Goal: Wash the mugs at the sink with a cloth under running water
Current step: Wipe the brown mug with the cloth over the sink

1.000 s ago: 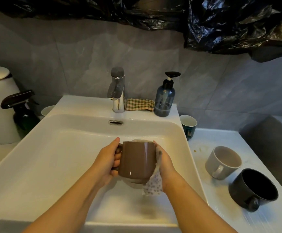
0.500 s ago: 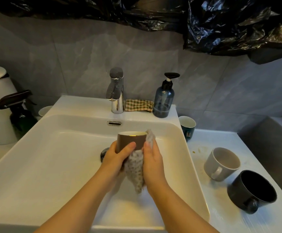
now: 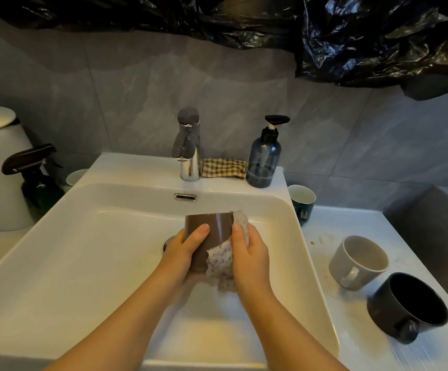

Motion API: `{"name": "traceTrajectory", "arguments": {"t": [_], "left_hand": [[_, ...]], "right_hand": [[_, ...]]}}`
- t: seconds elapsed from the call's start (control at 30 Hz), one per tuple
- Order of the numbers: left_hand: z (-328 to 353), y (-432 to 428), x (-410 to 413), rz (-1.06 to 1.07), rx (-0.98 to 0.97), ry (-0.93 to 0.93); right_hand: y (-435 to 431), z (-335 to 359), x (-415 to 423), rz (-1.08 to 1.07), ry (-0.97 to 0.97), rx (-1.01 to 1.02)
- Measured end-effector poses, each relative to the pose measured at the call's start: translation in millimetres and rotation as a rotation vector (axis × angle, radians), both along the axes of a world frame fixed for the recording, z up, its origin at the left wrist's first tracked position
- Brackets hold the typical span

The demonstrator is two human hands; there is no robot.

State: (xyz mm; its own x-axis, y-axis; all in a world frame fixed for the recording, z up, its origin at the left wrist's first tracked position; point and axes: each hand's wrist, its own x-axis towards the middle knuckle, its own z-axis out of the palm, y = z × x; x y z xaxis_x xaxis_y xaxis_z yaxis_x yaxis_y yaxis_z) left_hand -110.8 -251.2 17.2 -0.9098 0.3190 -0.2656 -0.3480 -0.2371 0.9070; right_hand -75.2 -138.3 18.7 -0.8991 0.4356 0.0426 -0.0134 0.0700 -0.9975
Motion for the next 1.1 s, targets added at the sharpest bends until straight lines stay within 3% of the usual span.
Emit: {"name": "traceTrajectory", "arguments": {"t": [0.1,0.2,0.3,0.47,0.67,0.83,0.93,1.0,1.1], "left_hand": [[1.1,-0.3,2.6,-0.068,0.109,0.033],[-3.9,2.2,-0.9,0.095,-0.088,0.225],[-5.5,3.3,-0.4,0.111,-0.203,0.326],[2.0,-1.1,0.7,-0.153,-0.156,0.107],[6.0,-16.7,-3.6,-0.238,-0.028,-0.146],[0.0,-19.2,-6.0,-0.204,-0.211,-0.086],[0.7,-16.7,-2.6,-0.237,-0.210,-0.055],[3.4,-15.5,-0.7,-0.228,-0.176,-0.040],[3.4,-10.8,-0.1,-0.179,-0.113,-0.059]], "right_hand": [[-1.1,2.7,-3.5,0.100,-0.005,-0.216],[-0.3,-2.3,-5.7,0.044,-0.127,-0.237],[-0.7,-2.5,-3.5,-0.030,-0.083,-0.155],[0.6,2.8,-0.5,0.044,-0.004,-0.167],[4.9,-4.0,1.3,0.121,0.003,0.178],[10.0,-1.3,4.3,0.193,0.018,0.335],[9.0,2.6,6.1,0.225,0.061,0.399],[7.3,4.2,5.4,0.221,0.095,0.303],[7.6,2.5,-2.9,0.125,0.085,-0.057]]}}
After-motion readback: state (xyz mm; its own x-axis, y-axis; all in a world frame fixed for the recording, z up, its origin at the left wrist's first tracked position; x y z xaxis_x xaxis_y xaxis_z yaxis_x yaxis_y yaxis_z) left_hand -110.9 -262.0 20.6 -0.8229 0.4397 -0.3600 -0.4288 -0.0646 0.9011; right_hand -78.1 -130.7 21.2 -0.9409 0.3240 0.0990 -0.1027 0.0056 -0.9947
